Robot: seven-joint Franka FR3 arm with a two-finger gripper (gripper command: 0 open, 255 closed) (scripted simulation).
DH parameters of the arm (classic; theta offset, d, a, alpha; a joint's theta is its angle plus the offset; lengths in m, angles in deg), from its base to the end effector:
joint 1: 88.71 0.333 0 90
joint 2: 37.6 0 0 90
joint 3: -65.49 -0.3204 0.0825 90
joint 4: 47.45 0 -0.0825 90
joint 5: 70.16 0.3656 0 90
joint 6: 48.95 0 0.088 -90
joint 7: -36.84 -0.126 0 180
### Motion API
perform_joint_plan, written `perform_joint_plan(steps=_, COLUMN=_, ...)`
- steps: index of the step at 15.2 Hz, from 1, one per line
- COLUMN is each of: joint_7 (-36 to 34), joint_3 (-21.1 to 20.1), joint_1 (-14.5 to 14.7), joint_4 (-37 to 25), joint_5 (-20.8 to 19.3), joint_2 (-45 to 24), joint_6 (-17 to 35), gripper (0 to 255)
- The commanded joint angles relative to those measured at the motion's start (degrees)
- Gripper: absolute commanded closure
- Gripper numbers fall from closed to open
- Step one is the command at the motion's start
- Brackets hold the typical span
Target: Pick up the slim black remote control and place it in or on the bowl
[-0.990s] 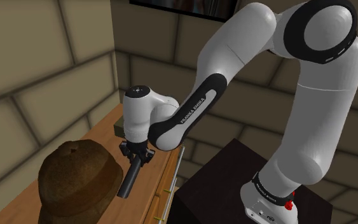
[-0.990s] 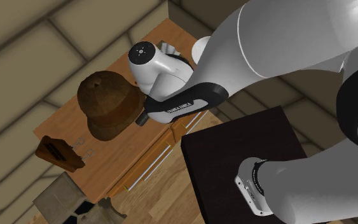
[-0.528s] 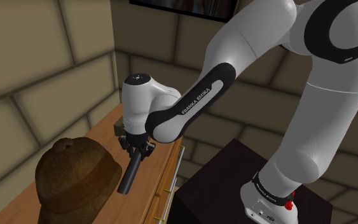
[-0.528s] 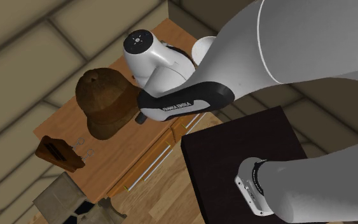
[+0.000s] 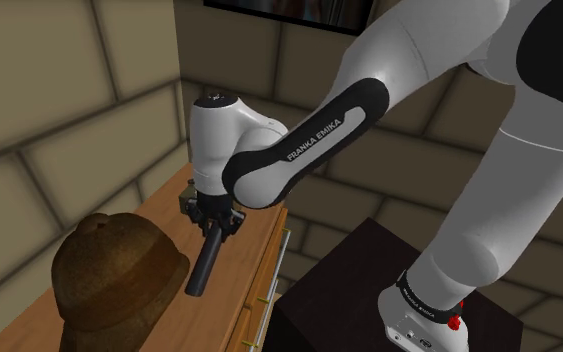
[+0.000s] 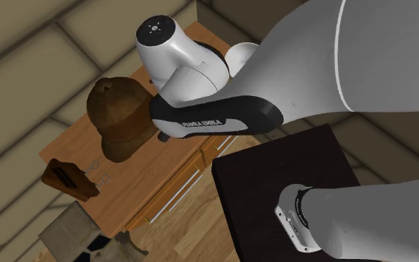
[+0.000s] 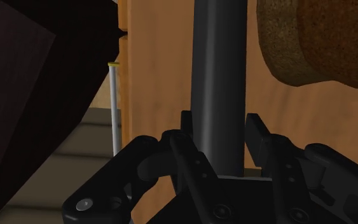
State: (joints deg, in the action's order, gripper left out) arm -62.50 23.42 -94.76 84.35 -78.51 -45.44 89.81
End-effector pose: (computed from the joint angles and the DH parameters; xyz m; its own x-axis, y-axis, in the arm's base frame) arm 0.4159 0.2996 0.3046 0.5384 -0.8427 0.0030 -0.8424 -0.5383 -0.0250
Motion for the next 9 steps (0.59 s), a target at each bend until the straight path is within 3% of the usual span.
perform_joint_plan(steps=1, joint_7=1.1, joint_3=-0.5, joint_1=-0.3, joint_4=-0.4, joint_5=1.6, joint_2=1.4, joint_6=-1.4, gripper=255)
perform_joint_plan(steps=3, joint_7=2.1, joint_3=-0.8, joint_1=-0.6, joint_4=-0.8, joint_5=3.1, joint_2=2.8, joint_6=-2.7, gripper=255)
perform_joint_plan(steps=9, joint_7=12.3, joint_3=2.8, joint_1=-5.8, joint_4=1.1, joint_5=5.2, joint_2=4.4, joint_6=-1.8, gripper=255)
